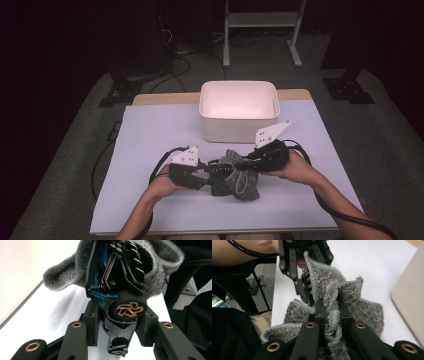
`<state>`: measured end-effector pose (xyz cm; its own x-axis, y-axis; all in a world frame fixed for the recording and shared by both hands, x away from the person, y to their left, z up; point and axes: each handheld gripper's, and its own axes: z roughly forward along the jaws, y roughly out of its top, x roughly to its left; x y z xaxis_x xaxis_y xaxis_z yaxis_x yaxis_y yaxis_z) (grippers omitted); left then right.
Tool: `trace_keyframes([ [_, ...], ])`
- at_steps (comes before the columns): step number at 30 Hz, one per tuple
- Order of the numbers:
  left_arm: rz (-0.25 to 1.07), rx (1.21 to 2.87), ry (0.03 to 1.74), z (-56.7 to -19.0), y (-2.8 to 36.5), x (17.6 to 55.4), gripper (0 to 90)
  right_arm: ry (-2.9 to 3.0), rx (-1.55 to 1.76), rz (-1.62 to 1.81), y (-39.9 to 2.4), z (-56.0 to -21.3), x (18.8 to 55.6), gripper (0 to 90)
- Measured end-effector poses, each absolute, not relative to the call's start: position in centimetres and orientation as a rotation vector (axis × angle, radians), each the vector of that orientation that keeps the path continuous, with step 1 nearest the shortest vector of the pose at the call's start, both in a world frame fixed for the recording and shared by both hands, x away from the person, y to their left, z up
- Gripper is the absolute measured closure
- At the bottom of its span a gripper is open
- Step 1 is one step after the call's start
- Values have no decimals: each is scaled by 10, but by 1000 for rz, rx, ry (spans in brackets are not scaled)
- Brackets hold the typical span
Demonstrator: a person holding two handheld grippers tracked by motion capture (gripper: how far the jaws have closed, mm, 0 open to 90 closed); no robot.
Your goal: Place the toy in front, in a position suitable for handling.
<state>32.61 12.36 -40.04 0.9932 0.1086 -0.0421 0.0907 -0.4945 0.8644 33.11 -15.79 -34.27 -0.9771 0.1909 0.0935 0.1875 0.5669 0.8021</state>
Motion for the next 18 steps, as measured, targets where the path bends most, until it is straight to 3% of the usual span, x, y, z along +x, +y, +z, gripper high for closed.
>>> trace_keyframes([
  [5, 26, 2093, 137, -400, 123, 327, 596, 2766, 358, 1454, -162, -347, 332, 817],
  [11, 23, 2086, 127, -400, 119, 327, 596, 2740, 268, 1465, -148, -323, 328, 817],
  [18, 17, 2087, 136, -401, 120, 328, 595, 2777, 261, 1411, -143, -329, 327, 817],
])
